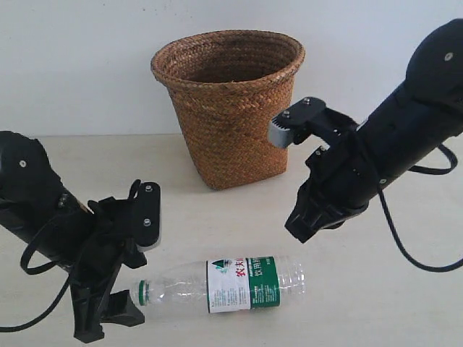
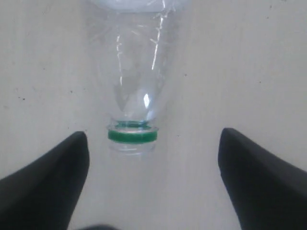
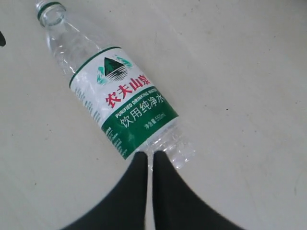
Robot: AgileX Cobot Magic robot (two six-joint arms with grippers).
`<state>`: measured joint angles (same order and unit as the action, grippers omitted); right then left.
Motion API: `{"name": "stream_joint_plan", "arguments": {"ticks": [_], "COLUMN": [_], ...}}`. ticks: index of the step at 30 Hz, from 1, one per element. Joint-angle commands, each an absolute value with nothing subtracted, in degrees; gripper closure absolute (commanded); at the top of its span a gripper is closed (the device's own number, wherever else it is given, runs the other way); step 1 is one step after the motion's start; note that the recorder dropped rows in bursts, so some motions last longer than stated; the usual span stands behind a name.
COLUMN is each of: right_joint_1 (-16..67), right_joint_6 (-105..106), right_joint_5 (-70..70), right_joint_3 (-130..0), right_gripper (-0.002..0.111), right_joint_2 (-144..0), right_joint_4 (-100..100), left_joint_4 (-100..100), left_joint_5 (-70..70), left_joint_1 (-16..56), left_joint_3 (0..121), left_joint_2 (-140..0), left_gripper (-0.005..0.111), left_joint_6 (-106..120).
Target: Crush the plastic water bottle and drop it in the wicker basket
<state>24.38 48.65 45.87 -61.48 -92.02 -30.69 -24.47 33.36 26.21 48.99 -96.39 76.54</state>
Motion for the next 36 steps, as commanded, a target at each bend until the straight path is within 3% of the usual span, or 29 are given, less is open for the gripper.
{"name": "stream_joint_plan", "arguments": {"ticks": [1,13,17,20,36], "right_joint_1": [24.6,24.6,24.6,24.6,29.3], "right_joint_6": [48.6,48.9,48.9,47.1,45.1], "right_joint_5": [45.2,43.4,43.1,44.1,51.0], "right_joint_3": [-61.9,-61.9,-61.9,-61.9,-70.5], "right_gripper": [0.108,0.108,0.108,0.108,0.108], "right_joint_2": [-95.0,-97.3,-97.3,-97.3,-109.1], "right_joint_4": [-31.8,-32.1,-33.2,-40.3,-48.1], "left_joint_4": [-25.0,-34.9,-34.9,-34.9,-35.0], "left_joint_5": [30.2,24.7,24.2,24.2,23.8], "left_joint_1": [26.7,26.7,26.7,26.7,26.7], "left_joint_3": [49.4,49.4,49.4,49.4,49.4], "left_joint_2": [-98.8,-105.4,-106.1,-106.1,-106.1], "left_gripper": [0.039,0.043,0.065,0.102,0.102], "left_joint_6": [78.1,91.6,91.6,91.5,90.9]}}
